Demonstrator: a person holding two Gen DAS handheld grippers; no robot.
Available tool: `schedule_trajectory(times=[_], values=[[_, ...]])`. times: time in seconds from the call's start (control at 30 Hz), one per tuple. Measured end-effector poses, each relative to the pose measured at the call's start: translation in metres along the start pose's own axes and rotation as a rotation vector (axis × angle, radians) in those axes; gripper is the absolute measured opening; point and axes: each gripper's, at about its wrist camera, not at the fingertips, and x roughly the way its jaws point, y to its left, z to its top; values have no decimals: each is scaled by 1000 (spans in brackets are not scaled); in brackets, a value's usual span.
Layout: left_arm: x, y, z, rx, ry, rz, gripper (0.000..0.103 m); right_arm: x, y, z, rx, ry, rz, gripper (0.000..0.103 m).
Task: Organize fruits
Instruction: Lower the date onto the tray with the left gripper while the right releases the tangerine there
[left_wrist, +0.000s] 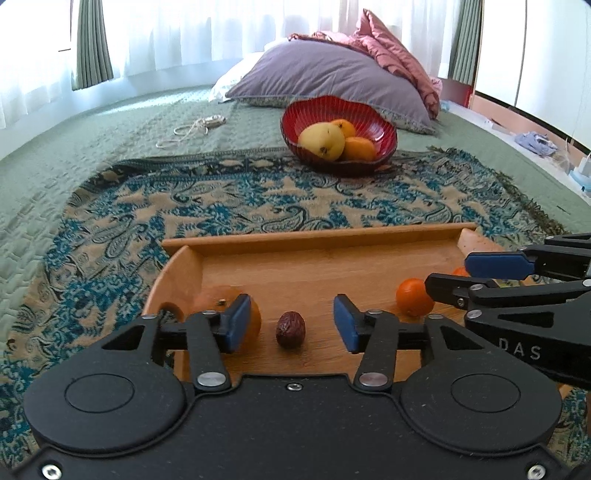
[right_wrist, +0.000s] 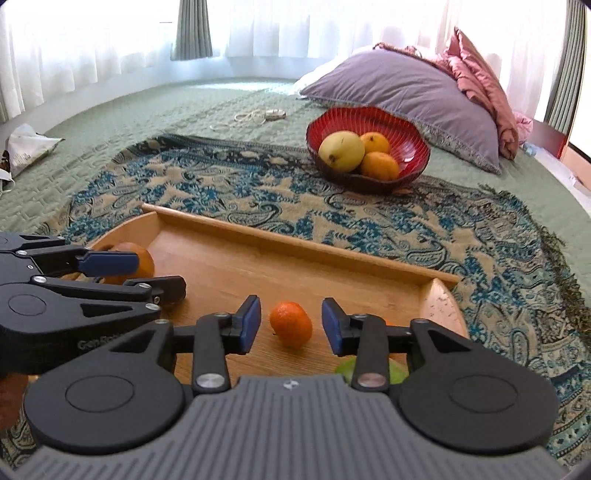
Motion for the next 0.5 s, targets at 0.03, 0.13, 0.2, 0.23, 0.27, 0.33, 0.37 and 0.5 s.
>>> schedule_trajectory(times=[0.03, 0.13, 0.2, 0.23, 0.27, 0.33, 0.37, 0.5], values=[[-5, 0, 0, -1, -4, 0, 52, -4, -1, 0, 1, -8, -3, 59], [-18, 2, -2, -6, -18, 7, 57, -17, -3, -1, 5, -33, -14, 63], [-27, 2, -3, -6, -29, 9, 61, -26, -4, -3, 12, -51, -21, 66], [-31, 2, -5, -5, -35, 10, 63, -30, -5, -4, 17, -60, -22, 67], [-35, 2, -6, -4, -41, 9, 67, -34, -6, -5, 23, -69, -20, 68], [-44, 2, -8, -8, -54, 7, 73, -42, -9, -7, 38, -87, -14, 72], [-47, 2, -10, -10, -60, 6, 75, -45, -9, -9, 42, -96, -13, 73], [-60, 1, -17, -20, -74, -1, 82, -60, -10, -16, 36, -134, -33, 81]])
